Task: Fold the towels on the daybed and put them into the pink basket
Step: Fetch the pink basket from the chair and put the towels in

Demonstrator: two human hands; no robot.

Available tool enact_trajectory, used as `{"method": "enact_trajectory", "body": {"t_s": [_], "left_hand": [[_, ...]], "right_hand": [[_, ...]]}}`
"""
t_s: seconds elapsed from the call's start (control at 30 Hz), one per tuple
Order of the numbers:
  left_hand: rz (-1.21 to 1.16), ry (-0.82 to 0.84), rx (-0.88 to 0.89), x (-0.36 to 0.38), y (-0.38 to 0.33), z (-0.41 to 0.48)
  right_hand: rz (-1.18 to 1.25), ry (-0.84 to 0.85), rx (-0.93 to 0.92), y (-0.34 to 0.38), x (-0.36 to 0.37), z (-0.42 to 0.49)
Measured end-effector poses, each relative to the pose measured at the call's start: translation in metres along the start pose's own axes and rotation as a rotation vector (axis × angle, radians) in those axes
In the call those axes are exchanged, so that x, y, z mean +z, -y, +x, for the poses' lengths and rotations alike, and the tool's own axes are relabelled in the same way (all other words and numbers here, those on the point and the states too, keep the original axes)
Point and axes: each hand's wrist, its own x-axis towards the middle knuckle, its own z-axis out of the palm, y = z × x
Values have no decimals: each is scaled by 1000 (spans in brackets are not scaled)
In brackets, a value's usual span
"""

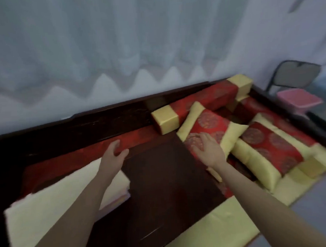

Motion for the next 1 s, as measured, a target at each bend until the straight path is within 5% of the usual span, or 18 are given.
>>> {"method": "enact_trajectory", "body": {"t_s": [0.33,0.63,1.0], "left_hand": [[38,433,246,267,-168,-78],[609,394,884,525,-251,-169],[702,413,828,774,-306,-160]], "right_hand": [[271,-360,493,-238,-199,-124],[-201,-347,453,-481,-329,-214],[-241,-255,542,-730,-375,-155]]}}
